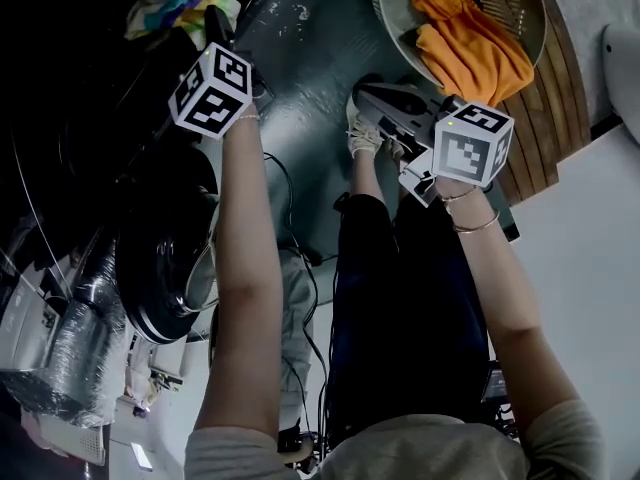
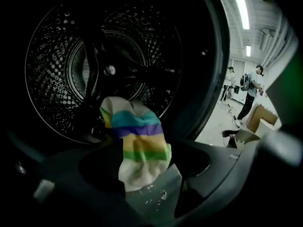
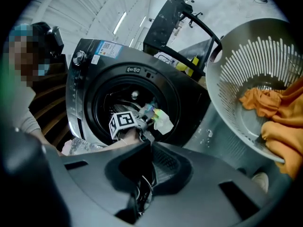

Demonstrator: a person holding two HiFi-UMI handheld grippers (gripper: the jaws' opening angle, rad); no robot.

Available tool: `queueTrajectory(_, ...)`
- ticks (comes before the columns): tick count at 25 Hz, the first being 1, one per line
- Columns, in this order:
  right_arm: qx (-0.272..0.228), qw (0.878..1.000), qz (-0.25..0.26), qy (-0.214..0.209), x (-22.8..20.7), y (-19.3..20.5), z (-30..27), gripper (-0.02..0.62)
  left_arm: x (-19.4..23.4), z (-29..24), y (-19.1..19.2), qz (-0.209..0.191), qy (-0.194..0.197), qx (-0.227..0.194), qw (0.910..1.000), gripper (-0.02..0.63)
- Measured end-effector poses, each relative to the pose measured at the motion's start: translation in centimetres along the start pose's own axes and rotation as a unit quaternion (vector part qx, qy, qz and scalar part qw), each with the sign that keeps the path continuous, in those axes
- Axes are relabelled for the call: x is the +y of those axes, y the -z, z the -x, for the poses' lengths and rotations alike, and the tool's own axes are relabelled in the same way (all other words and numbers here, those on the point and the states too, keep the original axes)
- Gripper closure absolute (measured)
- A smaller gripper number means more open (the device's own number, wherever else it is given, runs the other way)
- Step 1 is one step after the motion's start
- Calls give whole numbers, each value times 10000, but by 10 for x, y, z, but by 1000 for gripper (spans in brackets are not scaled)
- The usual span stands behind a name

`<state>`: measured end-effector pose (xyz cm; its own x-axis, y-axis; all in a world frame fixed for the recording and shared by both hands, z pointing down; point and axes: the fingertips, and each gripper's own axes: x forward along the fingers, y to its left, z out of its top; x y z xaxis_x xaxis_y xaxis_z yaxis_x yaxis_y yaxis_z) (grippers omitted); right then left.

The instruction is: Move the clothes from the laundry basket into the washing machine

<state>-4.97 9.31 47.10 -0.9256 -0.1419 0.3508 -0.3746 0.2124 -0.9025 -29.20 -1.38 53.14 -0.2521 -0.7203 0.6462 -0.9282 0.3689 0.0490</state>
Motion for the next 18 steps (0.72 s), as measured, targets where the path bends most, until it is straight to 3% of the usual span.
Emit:
queueTrajectory(4,-1,10000,-6,9,0,1,-1,578,-14,-10,47,-318,30,550,9980,302)
queueTrajectory(8,37,10000,26,6,-3,3,-1,578,-6,-32,50,-663,-211,760,9947,315)
queueTrajectory(10,34,10000,-3,30,-6,4,-1,578,-10,-35,43,-898,-68,768,9930,420)
queueTrajectory(11,37,10000,-15,31,-7,5,0,578,-12,-32,37,-1028,0,677,9924,470)
queueTrajectory(12,42,10000,-22,21,-6,5,0,578,-13,-27,27,-1131,15,493,9924,583)
queueTrajectory(18,-18,10000,-27,-8,-4,1,-3,578,12,-25,-61,-1121,-371,-713,9904,582)
